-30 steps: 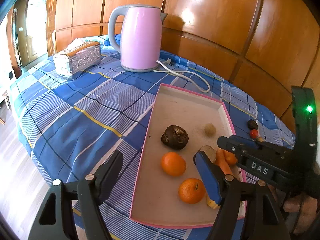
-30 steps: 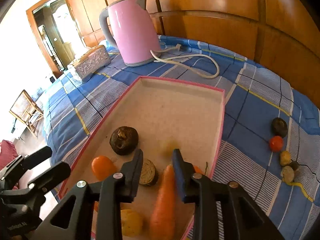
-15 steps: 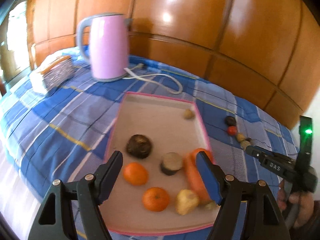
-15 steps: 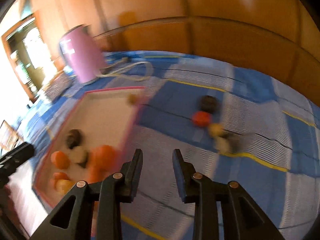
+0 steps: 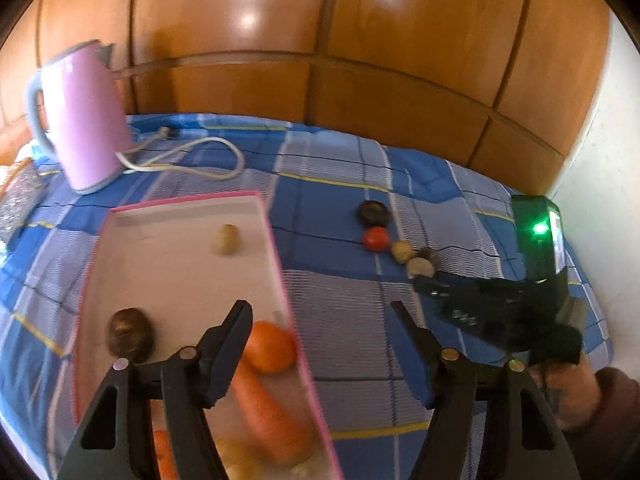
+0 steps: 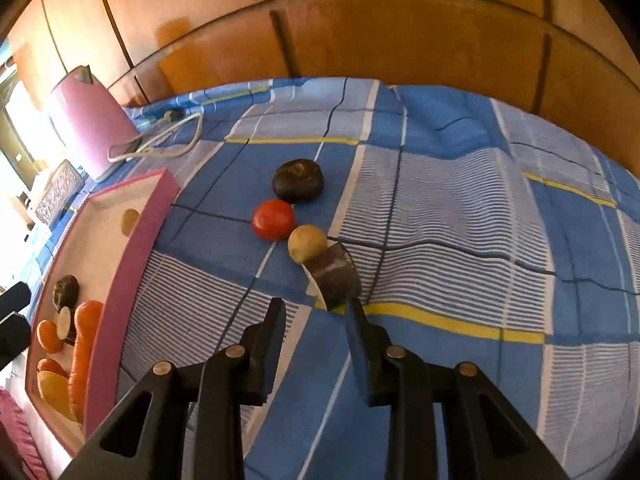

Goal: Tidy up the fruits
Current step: 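Grasp the red tomato with the left gripper while the right gripper grasps the dark root slice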

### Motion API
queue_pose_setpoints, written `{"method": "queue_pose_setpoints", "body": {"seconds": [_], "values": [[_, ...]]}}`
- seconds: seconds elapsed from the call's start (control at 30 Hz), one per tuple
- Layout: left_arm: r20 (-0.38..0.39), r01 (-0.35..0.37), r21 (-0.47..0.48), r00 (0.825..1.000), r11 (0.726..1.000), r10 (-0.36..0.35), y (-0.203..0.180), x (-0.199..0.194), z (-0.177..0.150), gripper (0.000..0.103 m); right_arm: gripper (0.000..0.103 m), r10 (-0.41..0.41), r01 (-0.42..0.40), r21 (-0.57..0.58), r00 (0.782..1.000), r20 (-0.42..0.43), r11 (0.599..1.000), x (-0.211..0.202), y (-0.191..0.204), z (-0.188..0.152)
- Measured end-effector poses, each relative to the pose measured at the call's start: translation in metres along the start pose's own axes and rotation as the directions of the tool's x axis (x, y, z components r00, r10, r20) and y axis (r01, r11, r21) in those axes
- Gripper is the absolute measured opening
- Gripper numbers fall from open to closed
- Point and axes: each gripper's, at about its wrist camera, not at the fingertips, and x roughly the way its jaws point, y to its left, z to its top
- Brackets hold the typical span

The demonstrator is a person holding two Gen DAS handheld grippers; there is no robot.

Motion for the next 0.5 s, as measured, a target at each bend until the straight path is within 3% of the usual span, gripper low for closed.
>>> {"method": "queue_pose_setpoints", "body": {"seconds": [0.3,0.5], "values": [[-0.083,0.083,-0.018,0.993,0.996,-0.084,-0.022,0.047,0.017,0.068,0.033,0.005,-0.005,-0.016,1.0,0.013,1.0,0.013,-0.014,0.011],[-0.163,0.142,-0.08,0.975,0.987,-0.153,-0.031,0.085,0.023,0.051,0.028,0.044,-0.041,-0.072,0.998,0.037,0.997,0.014,-0.017,0.014]]}}
